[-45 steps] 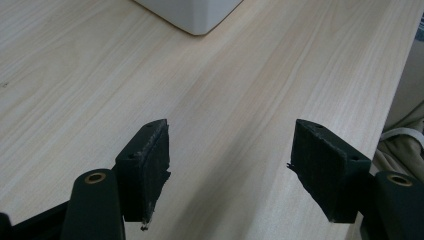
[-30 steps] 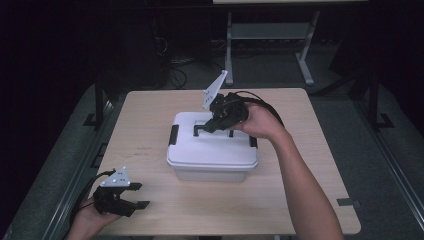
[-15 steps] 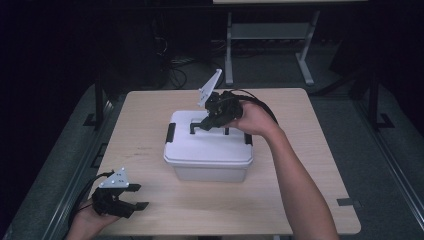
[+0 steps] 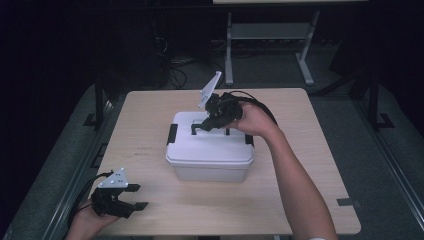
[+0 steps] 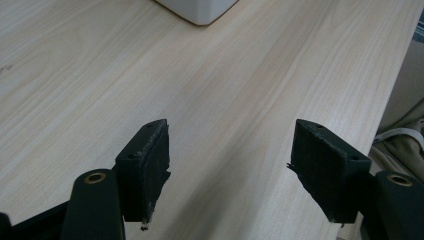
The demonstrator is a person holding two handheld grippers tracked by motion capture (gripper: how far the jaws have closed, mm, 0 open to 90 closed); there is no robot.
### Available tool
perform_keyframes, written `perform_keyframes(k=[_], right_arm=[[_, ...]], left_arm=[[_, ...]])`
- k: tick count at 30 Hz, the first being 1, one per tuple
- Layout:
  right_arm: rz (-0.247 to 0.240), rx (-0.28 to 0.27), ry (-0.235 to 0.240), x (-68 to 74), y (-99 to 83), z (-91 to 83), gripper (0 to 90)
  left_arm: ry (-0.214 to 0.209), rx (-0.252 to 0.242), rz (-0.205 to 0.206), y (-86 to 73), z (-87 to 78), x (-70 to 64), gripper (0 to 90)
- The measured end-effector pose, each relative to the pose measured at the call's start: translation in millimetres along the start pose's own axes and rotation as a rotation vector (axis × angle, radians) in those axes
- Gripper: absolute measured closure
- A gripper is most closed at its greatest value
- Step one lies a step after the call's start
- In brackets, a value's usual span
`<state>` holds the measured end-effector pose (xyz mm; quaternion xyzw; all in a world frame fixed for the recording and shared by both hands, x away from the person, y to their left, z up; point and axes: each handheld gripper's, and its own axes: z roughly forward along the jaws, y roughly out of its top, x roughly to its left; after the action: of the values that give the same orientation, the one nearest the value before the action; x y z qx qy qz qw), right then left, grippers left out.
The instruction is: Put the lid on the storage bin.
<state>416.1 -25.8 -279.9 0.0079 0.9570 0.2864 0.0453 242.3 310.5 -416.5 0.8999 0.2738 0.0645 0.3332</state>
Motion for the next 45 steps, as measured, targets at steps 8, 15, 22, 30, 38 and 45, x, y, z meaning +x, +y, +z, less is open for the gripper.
perform_keyframes(k=[8, 15, 22, 30, 38, 45], right_arm=[[0.019, -0.011, 0.013, -3.4, -5.8, 6.1, 84.0], [0.031, -0.010, 0.020, -3.9, -6.0, 7.5, 82.7], [0.043, -0.011, 0.020, -1.7, -10.3, 6.2, 77.4], [0.053, -0.020, 0.017, 6.0, -14.1, 0.4, 73.1], [0.069, -0.038, 0.032, 13.7, -18.7, -5.7, 69.0], [0.070, -0.044, 0.013, 17.2, -19.9, -13.0, 67.6]], left_arm=[[0.003, -0.002, -0.008, -1.2, -0.3, 0.9, 31.3], [0.004, -0.002, -0.010, -1.2, 0.2, 0.6, 31.3], [0.002, 0.000, 0.001, 0.1, 0.7, -0.7, 31.3], [0.000, 0.008, 0.024, 3.7, 3.1, -3.9, 31.3], [-0.003, 0.007, 0.025, 4.7, 2.7, -5.1, 31.0], [-0.002, 0.000, 0.028, 5.1, 1.5, -6.2, 31.0]])
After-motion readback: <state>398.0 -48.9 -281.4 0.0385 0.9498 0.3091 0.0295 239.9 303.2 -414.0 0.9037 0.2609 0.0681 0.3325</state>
